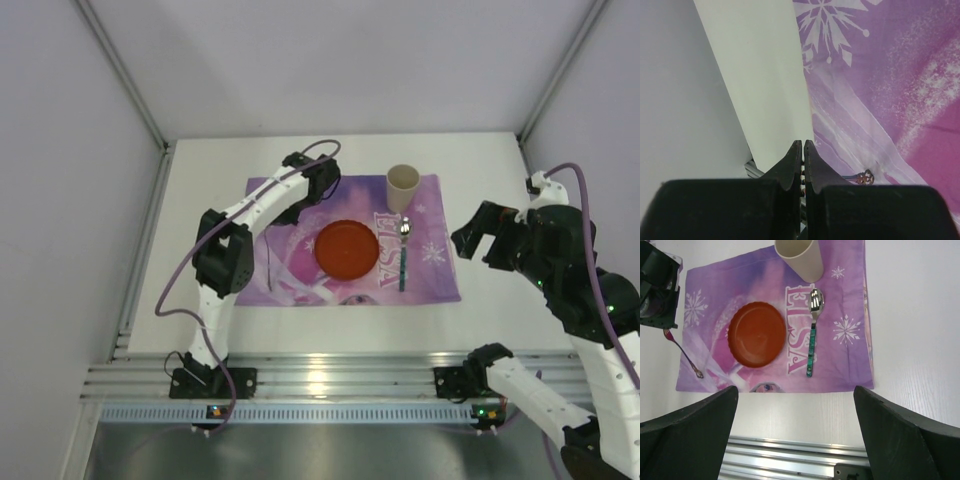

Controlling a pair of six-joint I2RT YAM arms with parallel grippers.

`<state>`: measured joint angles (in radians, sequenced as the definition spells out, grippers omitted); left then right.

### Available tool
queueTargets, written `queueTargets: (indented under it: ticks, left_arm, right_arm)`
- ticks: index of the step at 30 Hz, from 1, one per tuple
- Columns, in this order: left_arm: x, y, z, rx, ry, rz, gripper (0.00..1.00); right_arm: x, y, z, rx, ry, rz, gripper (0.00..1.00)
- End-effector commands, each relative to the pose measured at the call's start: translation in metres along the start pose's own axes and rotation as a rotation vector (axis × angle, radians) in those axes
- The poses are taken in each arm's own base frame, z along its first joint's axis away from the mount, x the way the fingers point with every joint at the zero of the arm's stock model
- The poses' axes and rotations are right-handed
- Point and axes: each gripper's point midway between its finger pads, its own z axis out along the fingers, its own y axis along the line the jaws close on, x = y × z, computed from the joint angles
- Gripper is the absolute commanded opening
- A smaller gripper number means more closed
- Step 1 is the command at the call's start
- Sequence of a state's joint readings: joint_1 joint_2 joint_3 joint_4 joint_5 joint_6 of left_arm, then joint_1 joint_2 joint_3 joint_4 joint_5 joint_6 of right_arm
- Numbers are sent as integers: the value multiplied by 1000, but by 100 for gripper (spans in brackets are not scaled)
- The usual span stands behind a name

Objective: Set the dinner table for one person

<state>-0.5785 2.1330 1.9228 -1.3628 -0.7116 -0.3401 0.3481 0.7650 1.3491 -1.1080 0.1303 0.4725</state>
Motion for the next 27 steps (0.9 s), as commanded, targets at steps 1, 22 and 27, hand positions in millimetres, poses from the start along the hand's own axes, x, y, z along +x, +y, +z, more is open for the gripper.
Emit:
queueTargets:
  ticks: [1, 22, 27]
  left_arm:
    - [-16, 7, 4, -81, -42, -69, 0]
    - [-27, 33, -102, 312, -284, -445, 98]
    - [19, 40, -143, 582, -446, -532, 98]
  right_arm:
    - [-9, -1, 3, 7, -38, 1, 100]
    - [-35, 35, 17, -144, -94, -59, 100]
    - [-19, 41, 30, -179, -10, -80, 100]
